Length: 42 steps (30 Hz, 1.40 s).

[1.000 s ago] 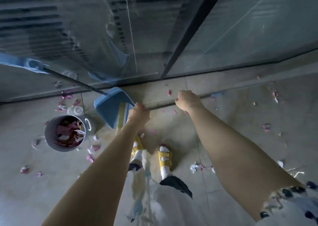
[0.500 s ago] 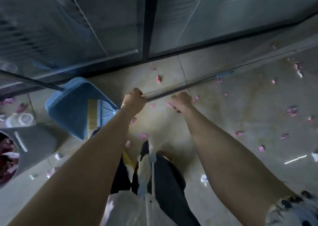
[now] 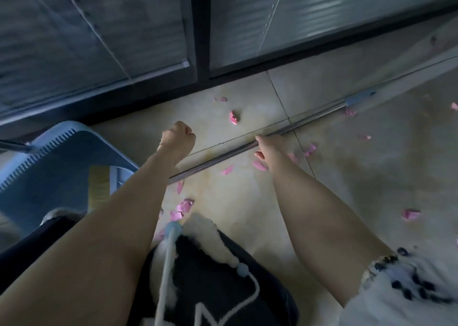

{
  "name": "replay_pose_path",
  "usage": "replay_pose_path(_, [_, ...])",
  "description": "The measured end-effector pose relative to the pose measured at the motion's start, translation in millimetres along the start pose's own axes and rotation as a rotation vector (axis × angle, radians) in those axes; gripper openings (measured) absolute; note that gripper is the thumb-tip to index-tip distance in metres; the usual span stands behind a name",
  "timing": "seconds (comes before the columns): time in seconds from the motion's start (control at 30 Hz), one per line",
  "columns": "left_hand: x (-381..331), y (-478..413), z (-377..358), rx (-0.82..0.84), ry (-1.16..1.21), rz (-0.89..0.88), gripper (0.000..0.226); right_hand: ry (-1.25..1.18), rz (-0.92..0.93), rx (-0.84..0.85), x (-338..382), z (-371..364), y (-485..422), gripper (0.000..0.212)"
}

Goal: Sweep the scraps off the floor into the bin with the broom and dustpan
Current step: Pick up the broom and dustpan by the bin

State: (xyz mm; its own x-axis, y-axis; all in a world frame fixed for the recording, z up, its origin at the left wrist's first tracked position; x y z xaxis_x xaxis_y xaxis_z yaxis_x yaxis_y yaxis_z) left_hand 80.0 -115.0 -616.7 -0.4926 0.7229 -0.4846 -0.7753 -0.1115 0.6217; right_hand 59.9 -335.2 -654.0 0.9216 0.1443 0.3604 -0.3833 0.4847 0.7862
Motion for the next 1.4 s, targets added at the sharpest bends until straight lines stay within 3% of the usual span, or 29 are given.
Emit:
replay_pose_path(0.2, [-2, 5, 3, -0.005, 0.028, -0.014, 0.027, -0.265, -0.022, -0.027, 3, -1, 6, 0.023])
replay_pose_path(0.37, [-41, 73, 44, 0.019, 0.054, 0.005, 0.03, -0.336, 0.089, -0.021, 33, 39, 88, 0.019])
replay_pose_path(0.6, [-138, 208, 158, 0.005, 0.108, 0.016, 0.035, -0.371, 0.302, 0.266, 103, 112, 263, 0.013])
replay_pose_path(0.73, [-205, 287, 239, -0.052, 0.119, -0.046, 0.033, -0.306, 0.374, 0.447, 163, 158, 369, 0.019])
replay_pose_path(0.83, [-240, 336, 296, -0.094, 0.179, -0.039, 0.034, -0.225, 0.387, 0.685, 208, 188, 451, 0.035])
replay_pose_path(0.93, [-245, 368, 333, -0.128, 0.219, 0.026, 0.038, -0.187, 0.315, 0.944, 239, 206, 514, 0.048])
replay_pose_path(1.0, [-239, 382, 354, -0.168, 0.233, 0.093, 0.037, -0.143, 0.245, 1.021, 253, 210, 542, 0.052])
replay_pose_path(1.17, [-207, 410, 398, -0.253, 0.225, 0.195, 0.033, -0.043, 0.099, 0.995, 261, 190, 586, 0.04])
replay_pose_path(1.27, [-185, 422, 417, -0.288, 0.101, 0.218, 0.03, 0.076, 0.012, 0.997, 258, 168, 595, 0.034])
replay_pose_path(1.4, [-151, 427, 448, -0.456, -0.127, 0.138, 0.026, 0.247, -0.036, 0.925, 261, 134, 615, 0.018])
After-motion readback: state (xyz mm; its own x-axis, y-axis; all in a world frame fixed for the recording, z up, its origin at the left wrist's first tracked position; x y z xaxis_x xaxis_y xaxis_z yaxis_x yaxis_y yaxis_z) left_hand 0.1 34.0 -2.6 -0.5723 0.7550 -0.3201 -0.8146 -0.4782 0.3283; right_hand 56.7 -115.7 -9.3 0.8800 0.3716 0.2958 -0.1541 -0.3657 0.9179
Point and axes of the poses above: each hand's wrist, its own y-axis away from the middle knuckle, its own z-axis out of the back of the hand, x = y × z, the point moved 1 cm from there along -y, towards the middle knuckle
